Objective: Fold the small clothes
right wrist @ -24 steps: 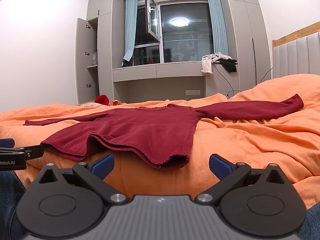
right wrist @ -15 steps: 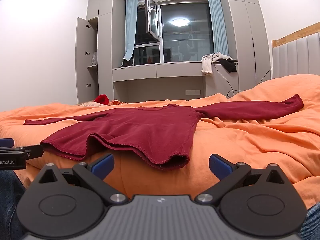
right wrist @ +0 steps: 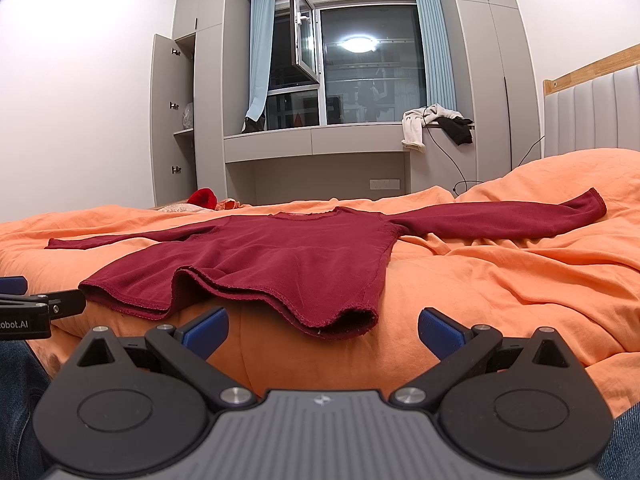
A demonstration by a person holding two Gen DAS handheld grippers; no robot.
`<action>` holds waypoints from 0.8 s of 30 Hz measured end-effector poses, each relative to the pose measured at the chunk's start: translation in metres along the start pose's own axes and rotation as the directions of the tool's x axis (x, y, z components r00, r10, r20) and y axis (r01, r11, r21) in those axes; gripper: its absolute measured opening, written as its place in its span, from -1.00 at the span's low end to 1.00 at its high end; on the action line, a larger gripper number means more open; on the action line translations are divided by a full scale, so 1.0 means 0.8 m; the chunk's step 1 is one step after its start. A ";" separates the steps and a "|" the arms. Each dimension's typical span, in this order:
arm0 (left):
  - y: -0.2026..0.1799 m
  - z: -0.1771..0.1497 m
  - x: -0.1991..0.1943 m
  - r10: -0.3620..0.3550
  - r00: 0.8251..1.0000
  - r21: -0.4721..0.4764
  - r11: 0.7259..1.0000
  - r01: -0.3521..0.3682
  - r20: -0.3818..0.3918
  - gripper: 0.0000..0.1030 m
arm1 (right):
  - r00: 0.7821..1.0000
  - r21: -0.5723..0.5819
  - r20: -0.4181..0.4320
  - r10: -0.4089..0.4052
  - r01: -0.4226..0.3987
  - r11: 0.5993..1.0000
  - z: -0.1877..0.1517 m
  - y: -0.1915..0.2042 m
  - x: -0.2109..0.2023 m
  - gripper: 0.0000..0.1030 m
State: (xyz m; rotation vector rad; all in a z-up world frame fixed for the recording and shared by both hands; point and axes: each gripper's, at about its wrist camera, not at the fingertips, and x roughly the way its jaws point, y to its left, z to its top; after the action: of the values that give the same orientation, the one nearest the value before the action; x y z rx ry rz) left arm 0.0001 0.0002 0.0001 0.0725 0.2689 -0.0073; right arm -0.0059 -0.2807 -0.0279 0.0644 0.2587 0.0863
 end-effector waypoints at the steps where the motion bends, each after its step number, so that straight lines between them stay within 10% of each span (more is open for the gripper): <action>1: 0.000 0.000 0.000 0.000 1.000 0.000 1.000 0.000 -0.001 0.99 | 1.000 0.000 0.000 0.000 0.000 1.000 0.000 0.000 0.000 1.00; 24: 0.000 0.000 0.000 0.000 1.000 -0.001 1.000 0.000 -0.003 0.99 | 1.000 -0.002 -0.001 -0.001 0.001 1.000 -0.001 0.000 0.003 1.00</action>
State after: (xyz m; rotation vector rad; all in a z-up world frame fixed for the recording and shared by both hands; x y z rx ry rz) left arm 0.0004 0.0003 0.0001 0.0718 0.2715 -0.0074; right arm -0.0040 -0.2805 -0.0290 0.0624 0.2600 0.0858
